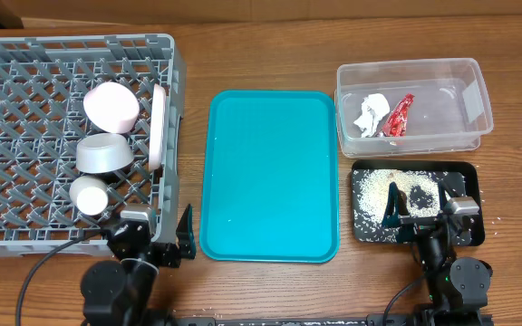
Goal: Sort waste into correct bins and load items into the dishwasher
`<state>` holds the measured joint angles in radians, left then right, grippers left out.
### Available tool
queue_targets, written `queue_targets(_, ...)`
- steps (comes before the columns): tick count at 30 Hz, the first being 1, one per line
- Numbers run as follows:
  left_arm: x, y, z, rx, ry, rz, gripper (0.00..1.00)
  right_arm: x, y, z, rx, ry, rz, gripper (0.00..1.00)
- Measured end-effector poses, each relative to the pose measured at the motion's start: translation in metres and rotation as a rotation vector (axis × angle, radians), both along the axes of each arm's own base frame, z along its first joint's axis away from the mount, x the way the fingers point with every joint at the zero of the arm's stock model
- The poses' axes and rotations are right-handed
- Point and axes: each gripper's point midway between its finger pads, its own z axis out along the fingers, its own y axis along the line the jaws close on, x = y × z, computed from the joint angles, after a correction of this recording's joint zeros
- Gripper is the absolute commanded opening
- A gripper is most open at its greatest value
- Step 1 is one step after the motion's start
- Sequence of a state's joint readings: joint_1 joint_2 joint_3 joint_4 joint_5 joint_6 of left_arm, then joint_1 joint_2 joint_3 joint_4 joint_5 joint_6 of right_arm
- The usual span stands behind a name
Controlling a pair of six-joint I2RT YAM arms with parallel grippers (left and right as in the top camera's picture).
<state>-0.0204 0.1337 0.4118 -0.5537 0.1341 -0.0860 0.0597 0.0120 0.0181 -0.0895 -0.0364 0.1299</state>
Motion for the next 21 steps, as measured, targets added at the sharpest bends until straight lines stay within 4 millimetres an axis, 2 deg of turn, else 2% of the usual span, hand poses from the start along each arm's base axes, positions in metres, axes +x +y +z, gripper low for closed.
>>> queue_targets(6,0.021,-0.001,0.000,0.000,-0.243,-0.003,1.00,0.000,0.000,0.000,0.000,0.000,0.000,1.00)
queue_targets(11,0.030,0.003,0.003,0.001,-0.375,0.021,1.00,0.000,0.000,0.000,0.000,-0.001,0.000,1.00)
queue_targets(13,0.032,0.004,-0.009,0.003,-0.351,0.031,1.00,0.000,0.000,0.000,0.000,0.000,0.001,1.00)
queue_targets(17,0.033,0.006,-0.047,0.010,-0.207,0.038,1.00,0.000,0.000,0.000,0.000,0.000,0.000,1.00)
queue_targets(21,0.033,0.006,-0.050,0.012,-0.200,0.044,1.00,0.000,0.000,0.000,0.000,0.000,0.000,1.00)
